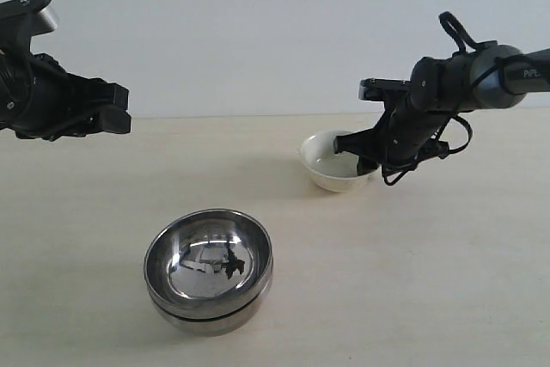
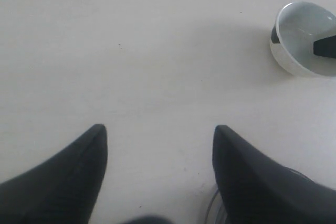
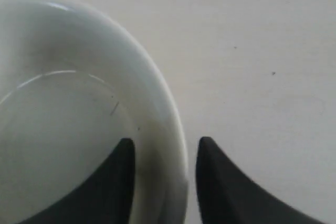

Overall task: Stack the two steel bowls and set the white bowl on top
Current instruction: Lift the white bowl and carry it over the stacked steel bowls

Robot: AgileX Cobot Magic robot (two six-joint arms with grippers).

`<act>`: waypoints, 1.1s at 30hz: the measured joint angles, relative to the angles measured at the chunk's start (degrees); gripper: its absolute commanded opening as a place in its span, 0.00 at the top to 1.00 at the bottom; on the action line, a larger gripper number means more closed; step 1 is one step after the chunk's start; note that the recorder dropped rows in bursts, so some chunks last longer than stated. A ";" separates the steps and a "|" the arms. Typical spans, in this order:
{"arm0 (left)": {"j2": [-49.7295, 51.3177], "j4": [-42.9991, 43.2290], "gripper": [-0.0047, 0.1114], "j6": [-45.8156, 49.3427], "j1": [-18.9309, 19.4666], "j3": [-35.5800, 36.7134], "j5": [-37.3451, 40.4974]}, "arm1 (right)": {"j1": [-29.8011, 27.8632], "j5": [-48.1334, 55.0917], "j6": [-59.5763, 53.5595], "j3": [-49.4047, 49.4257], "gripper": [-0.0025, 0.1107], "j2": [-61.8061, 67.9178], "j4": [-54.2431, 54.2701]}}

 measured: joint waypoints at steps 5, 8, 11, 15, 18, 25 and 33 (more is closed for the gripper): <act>1.09 0.00 0.48 0.00 0.00 0.00 0.00 | 0.12 0.09 0.00 0.00 0.98 -1.04 0.78; 2.96 0.00 0.48 0.00 0.00 0.00 -0.10 | 0.21 1.80 -0.41 0.00 0.98 -2.70 0.66; 4.75 0.00 0.48 0.00 0.00 0.00 -0.10 | 0.21 4.56 -1.20 0.00 0.98 -4.86 0.53; 5.45 0.00 0.48 0.00 0.00 0.00 0.01 | 0.21 9.35 -1.90 0.00 0.98 -9.24 0.42; 5.35 -0.11 0.48 0.00 0.09 0.00 0.82 | 0.21 13.40 -2.33 0.00 0.98 -12.40 2.03; 5.12 -2.24 0.48 0.10 0.09 0.00 5.37 | 3.55 13.22 -8.15 8.03 0.98 -21.98 12.33; 2.70 -4.40 0.52 0.10 0.09 0.00 11.50 | 15.45 8.40 -9.35 22.37 0.98 -32.61 13.60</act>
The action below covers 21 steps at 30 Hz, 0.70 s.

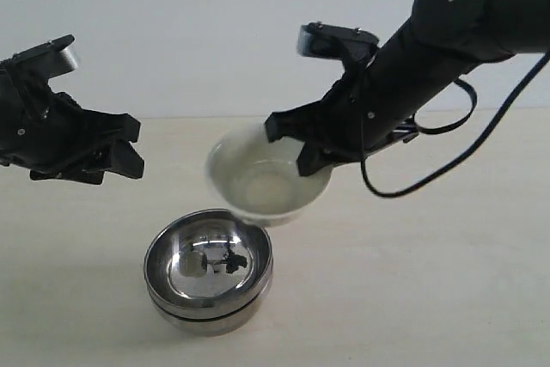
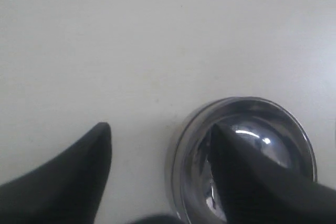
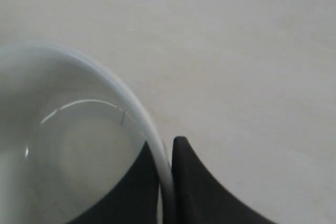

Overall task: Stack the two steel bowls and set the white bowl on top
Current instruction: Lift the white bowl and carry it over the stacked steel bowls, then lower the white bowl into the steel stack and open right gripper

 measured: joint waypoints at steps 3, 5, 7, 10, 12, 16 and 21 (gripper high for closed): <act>-0.68 -0.65 0.53 0.00 0.00 0.00 2.63 | 4.91 -1.99 0.12 2.83 0.98 -1.63 0.39; -1.01 -0.98 0.53 0.00 0.00 0.00 4.23 | 7.35 -3.38 0.60 3.83 0.98 -1.90 0.51; -1.15 -1.83 0.53 0.40 0.00 0.14 5.15 | 8.91 -4.97 0.85 4.38 0.98 -1.90 0.62; -1.37 -3.50 0.53 1.99 0.00 1.67 5.10 | 10.11 -6.33 1.07 4.47 0.98 -1.49 0.75; -1.37 -4.10 0.53 2.92 0.00 2.85 4.68 | 10.48 -7.03 1.30 4.47 0.98 -0.90 1.18; -1.42 -4.34 0.53 3.89 0.00 4.21 3.56 | 10.61 -8.26 1.42 4.47 0.98 1.39 2.33; -1.50 -4.52 0.53 4.31 0.00 4.21 1.77 | 10.61 -9.94 1.07 4.47 0.98 4.63 2.33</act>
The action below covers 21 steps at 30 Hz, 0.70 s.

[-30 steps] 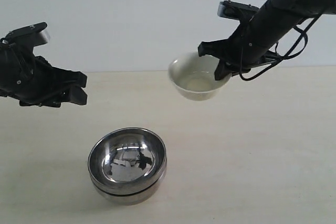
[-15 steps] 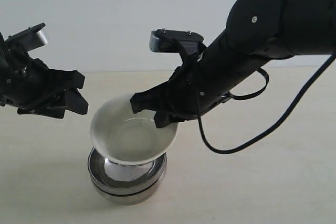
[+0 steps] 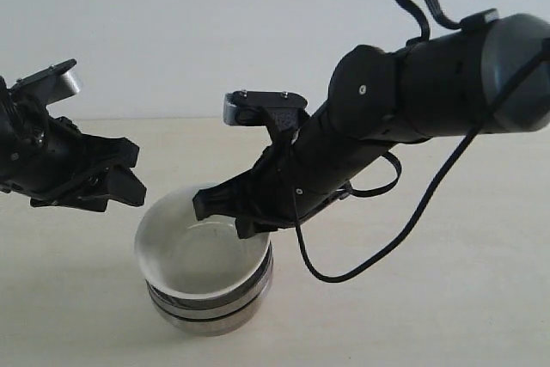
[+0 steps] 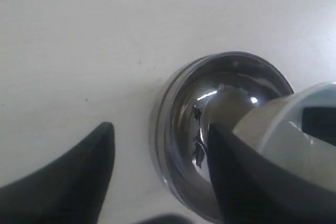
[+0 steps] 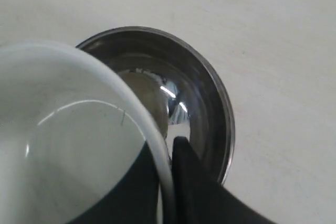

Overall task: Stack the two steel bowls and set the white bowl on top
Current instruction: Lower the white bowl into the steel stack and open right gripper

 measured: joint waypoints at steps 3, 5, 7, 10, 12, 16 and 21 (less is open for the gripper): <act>-0.17 -0.38 0.53 0.05 0.00 0.00 -1.14 | 0.00 -0.95 -0.25 0.00 0.98 1.31 0.14; -0.41 -0.65 0.53 0.15 0.00 0.00 -1.93 | 0.13 -1.74 -0.83 0.00 0.98 2.00 0.38; -0.45 -0.91 0.53 0.15 0.00 0.00 -2.61 | 0.79 -2.75 -1.23 0.00 0.97 2.24 0.63; -0.45 -1.02 0.53 0.15 0.00 0.00 -2.76 | 2.08 -4.59 -2.02 0.00 0.89 2.36 1.07; -0.45 -1.03 0.53 0.30 0.00 0.00 -2.76 | 2.38 -5.41 -2.15 0.00 0.79 2.36 1.49; -0.45 -1.11 0.53 0.61 0.00 0.00 -2.76 | 2.38 -5.78 -2.36 0.00 0.62 2.58 1.49; -0.45 -1.11 0.53 1.12 0.00 0.00 -2.65 | 2.38 -5.67 -3.63 0.00 0.62 2.58 1.49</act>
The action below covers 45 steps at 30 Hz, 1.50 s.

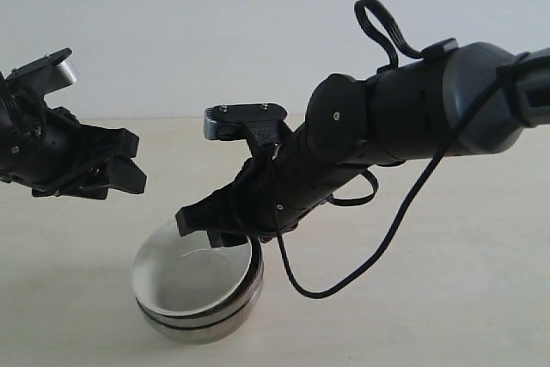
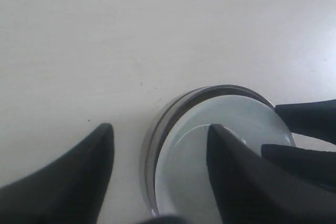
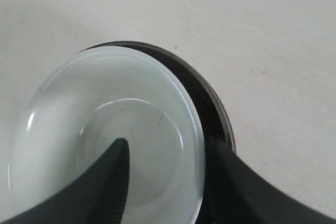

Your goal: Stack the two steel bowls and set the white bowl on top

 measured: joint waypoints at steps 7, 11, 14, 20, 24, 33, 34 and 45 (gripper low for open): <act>0.00 0.00 0.53 0.81 0.00 0.00 0.00 | 0.09 0.86 -0.39 0.00 0.62 0.00 -4.00; 0.00 0.00 0.53 0.94 0.00 0.00 0.00 | -0.25 1.07 1.72 0.00 0.62 -2.40 -7.82; 0.00 0.00 0.53 1.07 0.00 0.00 0.89 | -0.25 1.62 4.69 0.00 0.67 -4.19 -10.45; -1.56 0.00 0.65 1.42 0.23 0.77 2.34 | -0.25 2.26 13.99 1.11 0.98 -6.89 -20.11; -6.14 0.00 0.80 1.18 0.35 2.24 1.21 | -0.28 -2.04 16.47 5.30 0.98 -10.96 -21.70; -21.08 -0.52 0.93 0.02 0.35 9.35 -1.07 | -0.98 -17.04 19.72 21.57 0.98 -22.98 -22.45; -23.22 -1.35 0.93 -0.09 0.35 10.65 -1.89 | -0.98 -19.22 19.72 23.78 0.98 -24.60 -22.45; -53.26 -13.34 0.93 1.12 0.35 27.82 -14.47 | -1.19 -43.99 21.21 46.55 0.98 -43.98 -20.18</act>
